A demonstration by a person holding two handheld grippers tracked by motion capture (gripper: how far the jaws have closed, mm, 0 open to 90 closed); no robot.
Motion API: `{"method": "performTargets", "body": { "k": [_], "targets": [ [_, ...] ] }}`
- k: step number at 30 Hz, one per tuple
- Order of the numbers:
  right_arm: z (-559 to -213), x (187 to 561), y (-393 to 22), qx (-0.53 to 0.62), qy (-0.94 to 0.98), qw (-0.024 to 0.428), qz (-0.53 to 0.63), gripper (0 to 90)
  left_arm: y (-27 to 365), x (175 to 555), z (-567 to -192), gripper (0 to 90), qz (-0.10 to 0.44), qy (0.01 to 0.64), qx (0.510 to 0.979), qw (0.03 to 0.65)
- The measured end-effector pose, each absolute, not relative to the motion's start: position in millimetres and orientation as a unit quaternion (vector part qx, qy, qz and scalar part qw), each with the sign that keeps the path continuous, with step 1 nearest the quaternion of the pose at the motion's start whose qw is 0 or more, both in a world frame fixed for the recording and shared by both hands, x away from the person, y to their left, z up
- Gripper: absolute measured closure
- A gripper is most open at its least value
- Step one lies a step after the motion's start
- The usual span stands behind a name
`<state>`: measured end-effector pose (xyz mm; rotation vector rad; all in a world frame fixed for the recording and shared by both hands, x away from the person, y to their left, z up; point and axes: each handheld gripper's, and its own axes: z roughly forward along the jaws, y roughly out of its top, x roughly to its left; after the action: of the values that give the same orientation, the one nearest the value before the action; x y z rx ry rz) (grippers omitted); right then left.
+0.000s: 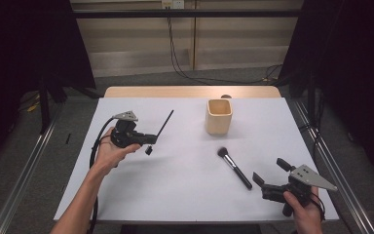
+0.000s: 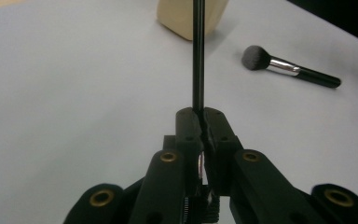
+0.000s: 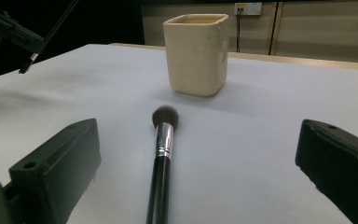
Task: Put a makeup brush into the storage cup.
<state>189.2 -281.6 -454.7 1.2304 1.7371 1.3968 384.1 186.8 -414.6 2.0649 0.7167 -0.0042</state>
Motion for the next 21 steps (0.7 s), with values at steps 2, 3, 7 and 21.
{"method": "performTargets", "body": {
  "k": [2,3,7,21],
  "targets": [
    [-455,189,-281,0.465,0.650,0.294,0.524,0.0,189,380,-413,85.7,0.004,0.290,0.836,0.467],
    [-455,189,-281,0.466,0.649,0.294,0.525,0.0,190,375,-412,85.8,0.007,0.291,0.832,0.473],
    [-454,189,-280,0.466,0.646,0.295,0.528,0.0,190,362,-407,85.7,0.010,0.283,0.826,0.487],
    [-450,191,-272,0.456,0.642,0.273,0.553,0.0,192,324,-409,85.7,-0.002,0.280,0.811,0.514]
  ]
}}
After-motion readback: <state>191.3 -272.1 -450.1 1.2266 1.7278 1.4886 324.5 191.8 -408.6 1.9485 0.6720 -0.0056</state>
